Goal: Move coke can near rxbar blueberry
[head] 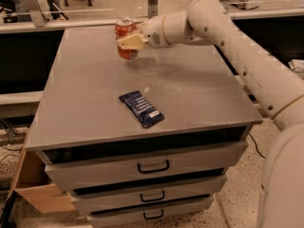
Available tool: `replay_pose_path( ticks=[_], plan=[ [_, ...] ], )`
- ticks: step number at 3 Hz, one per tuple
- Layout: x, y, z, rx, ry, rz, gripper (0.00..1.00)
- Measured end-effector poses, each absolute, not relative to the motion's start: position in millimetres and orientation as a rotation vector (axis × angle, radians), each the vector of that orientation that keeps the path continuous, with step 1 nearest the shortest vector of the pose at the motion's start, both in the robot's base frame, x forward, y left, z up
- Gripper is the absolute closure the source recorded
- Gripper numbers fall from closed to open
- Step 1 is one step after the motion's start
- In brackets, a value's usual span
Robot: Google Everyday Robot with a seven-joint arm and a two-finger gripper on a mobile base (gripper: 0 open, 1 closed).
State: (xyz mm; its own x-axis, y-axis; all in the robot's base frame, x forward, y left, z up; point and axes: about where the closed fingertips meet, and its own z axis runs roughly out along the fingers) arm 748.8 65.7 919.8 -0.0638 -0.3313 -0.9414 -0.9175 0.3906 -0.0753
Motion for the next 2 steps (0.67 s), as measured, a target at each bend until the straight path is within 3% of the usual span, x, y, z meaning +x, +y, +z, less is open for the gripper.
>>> replay_pose_path(
  ticks=[2],
  plan=[
    [711,-4,914,-1.089,1.639,0.732,1.00]
  ],
)
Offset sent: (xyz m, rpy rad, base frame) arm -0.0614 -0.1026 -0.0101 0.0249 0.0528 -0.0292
